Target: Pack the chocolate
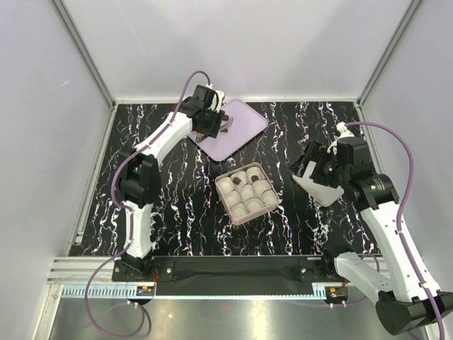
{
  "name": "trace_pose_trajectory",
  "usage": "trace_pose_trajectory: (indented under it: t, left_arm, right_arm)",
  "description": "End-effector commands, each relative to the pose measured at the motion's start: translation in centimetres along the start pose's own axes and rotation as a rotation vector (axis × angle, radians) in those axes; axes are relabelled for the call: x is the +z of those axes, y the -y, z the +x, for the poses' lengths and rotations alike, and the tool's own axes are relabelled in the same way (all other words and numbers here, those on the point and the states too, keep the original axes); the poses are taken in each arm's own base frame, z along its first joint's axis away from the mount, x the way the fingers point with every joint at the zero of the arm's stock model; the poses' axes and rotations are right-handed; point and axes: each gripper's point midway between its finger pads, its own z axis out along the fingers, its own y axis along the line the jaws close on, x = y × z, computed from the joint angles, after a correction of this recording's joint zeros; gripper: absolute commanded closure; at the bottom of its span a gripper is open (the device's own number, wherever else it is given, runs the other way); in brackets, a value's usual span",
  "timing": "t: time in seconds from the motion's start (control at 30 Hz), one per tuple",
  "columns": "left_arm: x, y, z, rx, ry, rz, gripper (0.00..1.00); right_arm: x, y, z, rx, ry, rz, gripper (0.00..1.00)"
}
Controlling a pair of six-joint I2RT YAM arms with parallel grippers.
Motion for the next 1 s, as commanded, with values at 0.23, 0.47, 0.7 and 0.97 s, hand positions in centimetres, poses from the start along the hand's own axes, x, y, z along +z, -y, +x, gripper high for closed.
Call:
trace_pose_trajectory:
  t: [0.23,0.47,0.7,0.97]
  left_arm:
    - [2.0,1.2,-0.2,0.039,0.04,0.098,0.46]
    - [0.7,1.5,0.7,0.036,0.034,0.119,0.5]
    - [0.1,1.3,1.7,0.031,0.007,0.111,0.51]
    - [-0.4,1.8,2.3,0.028,-0.003,0.133,0.55]
  right_arm:
    - [0.0,-0.6,-2.1,-0.035,0.066,-0.01,0.0]
    - [-0.1,-0.5,-2.1,-0.033,0.071,-0.006,0.0]
    - [-0.4,-0.7,-2.0,-0.03,0.074,-0.018,0.0]
    - [-0.7,-0.6,-1.9,-0.032,0.076,-0.014,0.0]
